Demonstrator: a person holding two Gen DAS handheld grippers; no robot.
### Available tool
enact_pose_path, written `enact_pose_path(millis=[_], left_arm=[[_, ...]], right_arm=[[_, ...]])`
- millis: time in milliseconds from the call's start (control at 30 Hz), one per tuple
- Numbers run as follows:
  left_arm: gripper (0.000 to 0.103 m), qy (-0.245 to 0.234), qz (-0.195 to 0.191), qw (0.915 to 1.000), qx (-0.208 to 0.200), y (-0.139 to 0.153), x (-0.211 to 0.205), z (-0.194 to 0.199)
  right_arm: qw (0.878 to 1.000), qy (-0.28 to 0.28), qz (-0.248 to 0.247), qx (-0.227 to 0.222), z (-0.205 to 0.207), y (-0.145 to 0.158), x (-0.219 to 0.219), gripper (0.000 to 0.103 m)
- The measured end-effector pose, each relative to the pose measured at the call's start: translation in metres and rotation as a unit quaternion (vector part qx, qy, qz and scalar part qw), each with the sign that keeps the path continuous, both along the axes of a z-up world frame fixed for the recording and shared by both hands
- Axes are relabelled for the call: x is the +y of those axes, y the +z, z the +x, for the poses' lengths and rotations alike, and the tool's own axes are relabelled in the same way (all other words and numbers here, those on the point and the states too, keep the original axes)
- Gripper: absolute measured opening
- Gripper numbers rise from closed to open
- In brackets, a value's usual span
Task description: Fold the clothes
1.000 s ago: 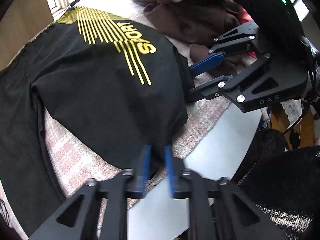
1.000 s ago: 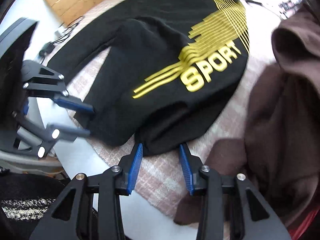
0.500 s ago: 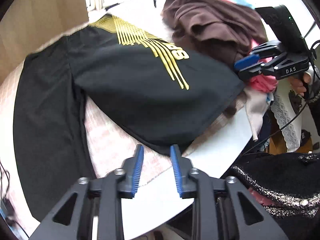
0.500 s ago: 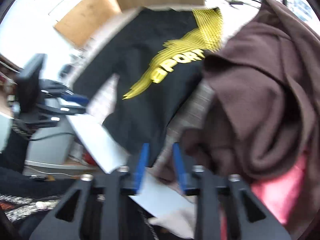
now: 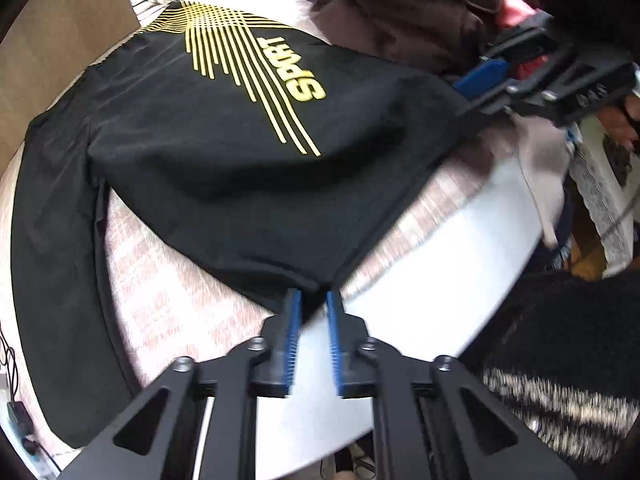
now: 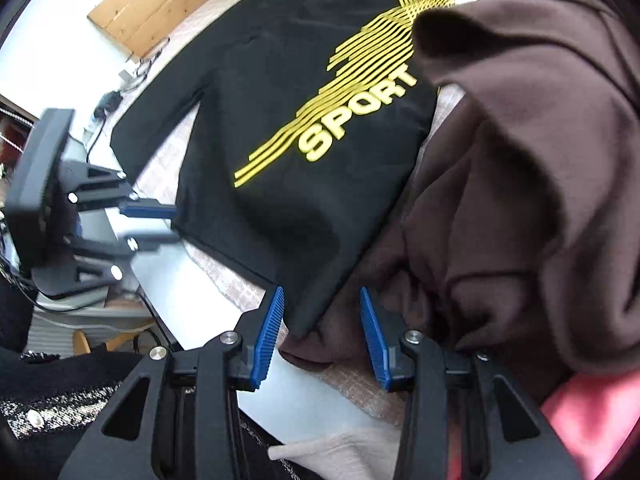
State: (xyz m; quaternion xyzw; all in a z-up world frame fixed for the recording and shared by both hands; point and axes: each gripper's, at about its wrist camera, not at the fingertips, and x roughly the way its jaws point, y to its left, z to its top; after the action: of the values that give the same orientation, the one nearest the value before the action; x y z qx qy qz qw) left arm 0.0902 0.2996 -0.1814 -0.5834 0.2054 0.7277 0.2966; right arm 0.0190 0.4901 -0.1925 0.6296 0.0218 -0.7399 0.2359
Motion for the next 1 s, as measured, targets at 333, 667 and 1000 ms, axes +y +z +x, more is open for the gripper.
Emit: enact_pose_path(millis=[333, 667, 1000], left_arm=[[0.048, -0.002, 0.077, 0.9968, 0.020, 0.027, 0.058, -0.007], [0.042, -0.005, 0.133, 0.9911, -0.002, 0.019, 0.125, -0.032], [0.003, 0.061, 0.200, 0.9769, -0.044, 0.037, 0.076, -0.056]], right_arm=[[0.988, -0.042, -0.057, 0.138, -0.076, 0.119, 0.013, 0.039], [0.988, -0.118, -0.035, 0.092, -0.243, 0.097, 0.008, 0.044], [0.988, -0.148, 0.015, 0.047, -0.345, 0.041, -0.005, 0.047]])
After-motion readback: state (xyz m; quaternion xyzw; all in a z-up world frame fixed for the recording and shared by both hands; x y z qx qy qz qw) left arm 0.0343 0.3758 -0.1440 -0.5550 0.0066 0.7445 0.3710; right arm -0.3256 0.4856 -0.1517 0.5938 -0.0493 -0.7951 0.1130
